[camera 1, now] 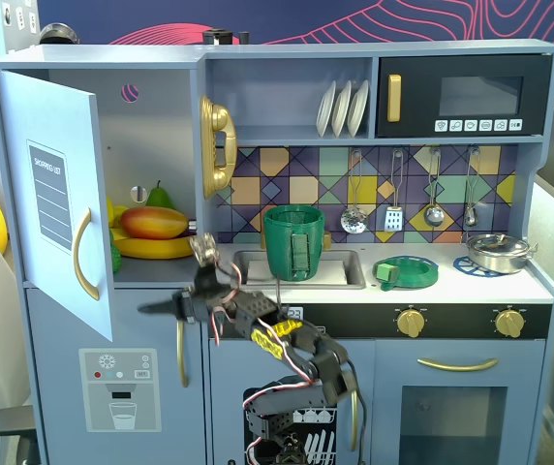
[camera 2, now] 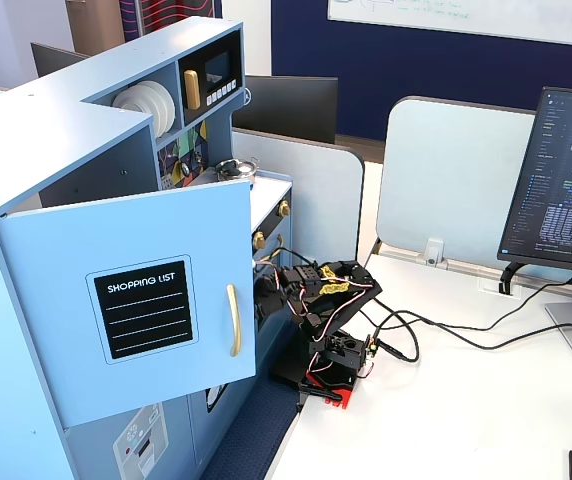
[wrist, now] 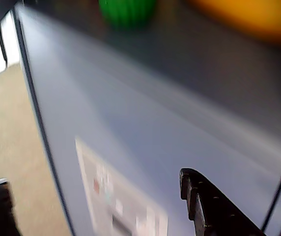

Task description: Pick up the green pineapple from the left cabinet and place it in the green recipient

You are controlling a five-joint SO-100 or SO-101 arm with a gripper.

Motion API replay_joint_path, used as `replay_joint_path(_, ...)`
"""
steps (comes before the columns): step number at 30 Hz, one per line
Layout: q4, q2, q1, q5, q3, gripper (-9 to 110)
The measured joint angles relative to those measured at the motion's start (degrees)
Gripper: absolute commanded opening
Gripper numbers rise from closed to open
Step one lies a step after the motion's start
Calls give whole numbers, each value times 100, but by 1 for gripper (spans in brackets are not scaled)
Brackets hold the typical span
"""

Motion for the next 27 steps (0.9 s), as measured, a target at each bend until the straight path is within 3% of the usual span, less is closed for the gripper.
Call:
replay_joint_path(19,-1890,-3015,149,-255,-2083,55)
replay_joint_path(27,-2030,-4113,149,-334,-2997,57)
